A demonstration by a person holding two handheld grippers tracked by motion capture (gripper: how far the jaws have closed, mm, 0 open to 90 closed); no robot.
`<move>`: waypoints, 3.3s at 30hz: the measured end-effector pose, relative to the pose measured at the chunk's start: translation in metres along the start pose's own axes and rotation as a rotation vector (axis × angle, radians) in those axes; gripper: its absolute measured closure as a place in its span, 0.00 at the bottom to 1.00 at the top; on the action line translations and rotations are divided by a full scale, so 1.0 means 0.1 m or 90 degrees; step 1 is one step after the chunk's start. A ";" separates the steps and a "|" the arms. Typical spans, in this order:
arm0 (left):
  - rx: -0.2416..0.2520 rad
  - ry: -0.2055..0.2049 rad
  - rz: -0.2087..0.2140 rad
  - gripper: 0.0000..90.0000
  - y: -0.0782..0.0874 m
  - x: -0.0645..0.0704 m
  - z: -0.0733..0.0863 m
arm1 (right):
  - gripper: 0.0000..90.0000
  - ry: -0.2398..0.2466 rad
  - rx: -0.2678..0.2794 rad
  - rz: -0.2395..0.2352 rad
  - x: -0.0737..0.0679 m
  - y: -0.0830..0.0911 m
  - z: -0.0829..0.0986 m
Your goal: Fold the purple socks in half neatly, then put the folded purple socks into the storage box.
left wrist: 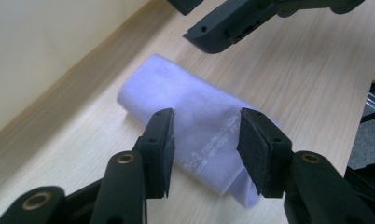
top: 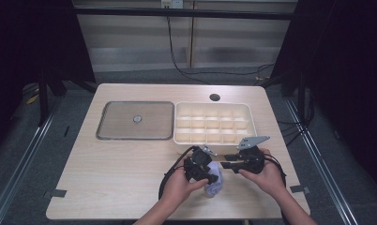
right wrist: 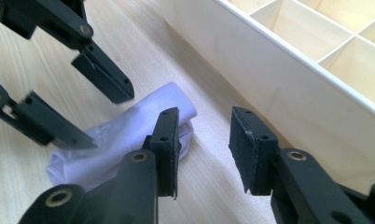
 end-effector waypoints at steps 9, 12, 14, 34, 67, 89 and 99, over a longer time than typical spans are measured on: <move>0.018 -0.008 -0.017 0.53 0.19 -0.14 0.09 | 0.66 -0.032 -0.010 -0.012 -0.03 0.01 -0.06; 0.022 -0.005 -0.027 0.52 0.23 -0.20 0.15 | 0.64 -0.057 -0.019 -0.021 -0.05 0.02 -0.09; 0.022 -0.012 -0.033 0.50 0.25 -0.24 0.19 | 0.63 -0.084 -0.025 -0.030 -0.05 0.02 -0.10; 0.035 0.017 -0.069 0.43 0.38 -0.61 0.62 | 0.54 -0.233 -0.087 -0.052 -0.07 -0.04 -0.08; 0.095 0.003 -0.143 0.33 0.49 -0.88 0.94 | 0.46 -0.353 -0.160 -0.070 -0.05 -0.13 0.00; 0.094 -0.016 -0.152 0.31 0.40 -0.89 1.02 | 0.45 -0.376 -0.164 -0.085 -0.06 -0.22 0.05; 0.106 -0.023 -0.149 0.30 0.38 -0.89 1.03 | 0.46 -0.372 -0.163 -0.093 -0.12 -0.28 0.08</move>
Point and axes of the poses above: each handheld gripper's, and its own axes: y roughly backward along the jaws, z roughly out of its underside, x roughly to its right, the point moved 3 cm from there along -y, roughly forward along the jaws, and after that the axes turned 1 degree about x, right-handed, at the moved point
